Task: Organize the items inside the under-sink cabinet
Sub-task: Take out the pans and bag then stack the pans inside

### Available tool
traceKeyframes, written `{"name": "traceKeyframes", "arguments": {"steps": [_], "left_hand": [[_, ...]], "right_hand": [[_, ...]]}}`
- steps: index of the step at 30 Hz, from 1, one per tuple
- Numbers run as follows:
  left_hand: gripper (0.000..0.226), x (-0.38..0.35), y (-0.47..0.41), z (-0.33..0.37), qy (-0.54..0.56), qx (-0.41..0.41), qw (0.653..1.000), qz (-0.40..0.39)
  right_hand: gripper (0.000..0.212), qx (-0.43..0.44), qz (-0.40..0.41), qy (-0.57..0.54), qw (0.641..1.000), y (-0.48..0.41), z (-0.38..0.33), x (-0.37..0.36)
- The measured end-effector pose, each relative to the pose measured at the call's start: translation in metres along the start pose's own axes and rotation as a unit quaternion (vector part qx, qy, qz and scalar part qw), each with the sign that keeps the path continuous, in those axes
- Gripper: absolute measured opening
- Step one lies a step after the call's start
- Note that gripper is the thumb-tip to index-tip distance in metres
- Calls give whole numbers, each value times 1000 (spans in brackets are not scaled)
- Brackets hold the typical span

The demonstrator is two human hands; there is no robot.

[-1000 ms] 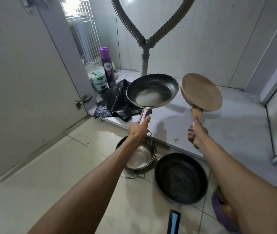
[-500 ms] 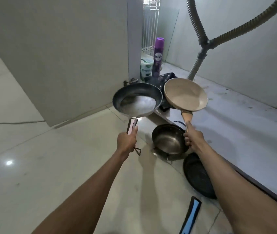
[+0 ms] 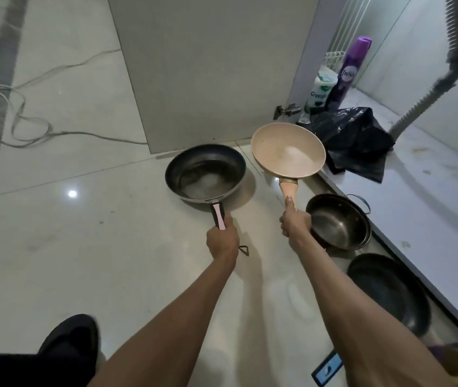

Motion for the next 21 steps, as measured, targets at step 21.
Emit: {"name": "traceKeyframes", "arguments": {"steps": [21], "left_hand": [[59,-12,-4,-28,-175,31,984,-32]], "right_hand": [[47,-35,-40,92,994,-7,58,-23]]}}
Point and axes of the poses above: each hand's wrist, its own y-axis away from the middle knuckle, its own x-axis out of the back of the hand, z = x × y, the point moved 3 cm from there along -y, towards the middle knuckle, and after that the axes turned 10 degrees about z, right-handed, at the moved point
